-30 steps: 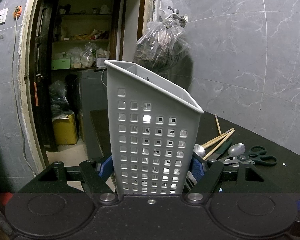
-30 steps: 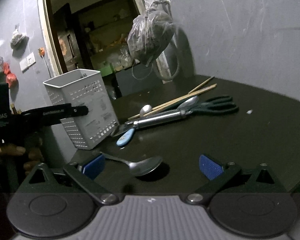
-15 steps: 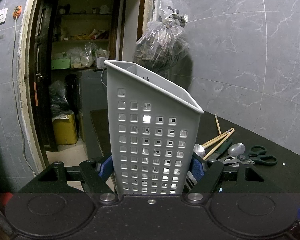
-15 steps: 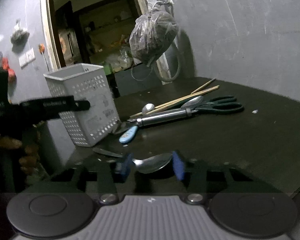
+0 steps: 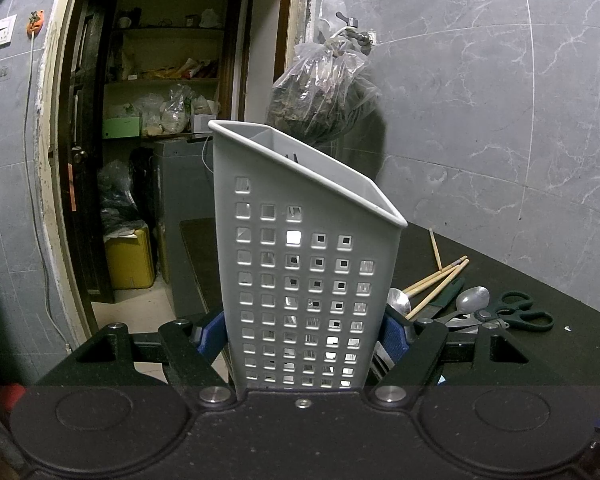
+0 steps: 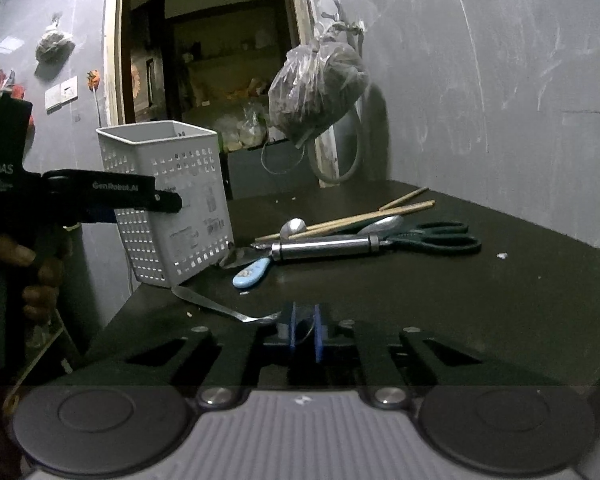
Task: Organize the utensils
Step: 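Lift the spoon with the right tool up over the basket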
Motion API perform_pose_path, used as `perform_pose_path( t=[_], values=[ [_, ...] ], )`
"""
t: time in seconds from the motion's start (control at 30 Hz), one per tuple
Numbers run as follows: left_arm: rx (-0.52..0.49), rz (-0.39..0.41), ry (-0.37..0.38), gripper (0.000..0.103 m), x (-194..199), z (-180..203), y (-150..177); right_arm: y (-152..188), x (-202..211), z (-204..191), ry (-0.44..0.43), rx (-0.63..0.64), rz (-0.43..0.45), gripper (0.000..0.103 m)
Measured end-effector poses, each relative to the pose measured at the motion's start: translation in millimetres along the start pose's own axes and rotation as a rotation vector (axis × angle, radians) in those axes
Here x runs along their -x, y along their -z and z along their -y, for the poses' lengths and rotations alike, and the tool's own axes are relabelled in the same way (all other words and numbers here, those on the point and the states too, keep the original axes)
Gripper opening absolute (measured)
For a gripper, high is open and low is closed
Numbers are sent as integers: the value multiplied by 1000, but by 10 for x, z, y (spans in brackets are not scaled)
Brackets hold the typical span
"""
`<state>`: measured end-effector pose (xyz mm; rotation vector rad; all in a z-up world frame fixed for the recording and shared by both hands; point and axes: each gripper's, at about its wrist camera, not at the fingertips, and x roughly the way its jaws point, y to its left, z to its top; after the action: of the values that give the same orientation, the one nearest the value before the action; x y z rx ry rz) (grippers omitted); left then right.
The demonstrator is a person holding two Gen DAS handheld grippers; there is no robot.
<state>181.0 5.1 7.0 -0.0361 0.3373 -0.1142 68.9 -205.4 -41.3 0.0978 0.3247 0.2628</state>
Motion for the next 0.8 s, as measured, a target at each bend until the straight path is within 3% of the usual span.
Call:
perform_pose_path(
  t=[0.2, 0.63, 0.8],
  values=[
    [0, 0, 0, 77, 0, 1, -2, -52, 59, 24, -1, 35, 32, 2],
    [0, 0, -1, 77, 3, -2, -4, 36, 127, -146, -41, 217, 61, 1],
    [0, -1, 0, 77, 3, -3, -6, 47, 77, -141, -38, 212, 32, 2]
  ],
)
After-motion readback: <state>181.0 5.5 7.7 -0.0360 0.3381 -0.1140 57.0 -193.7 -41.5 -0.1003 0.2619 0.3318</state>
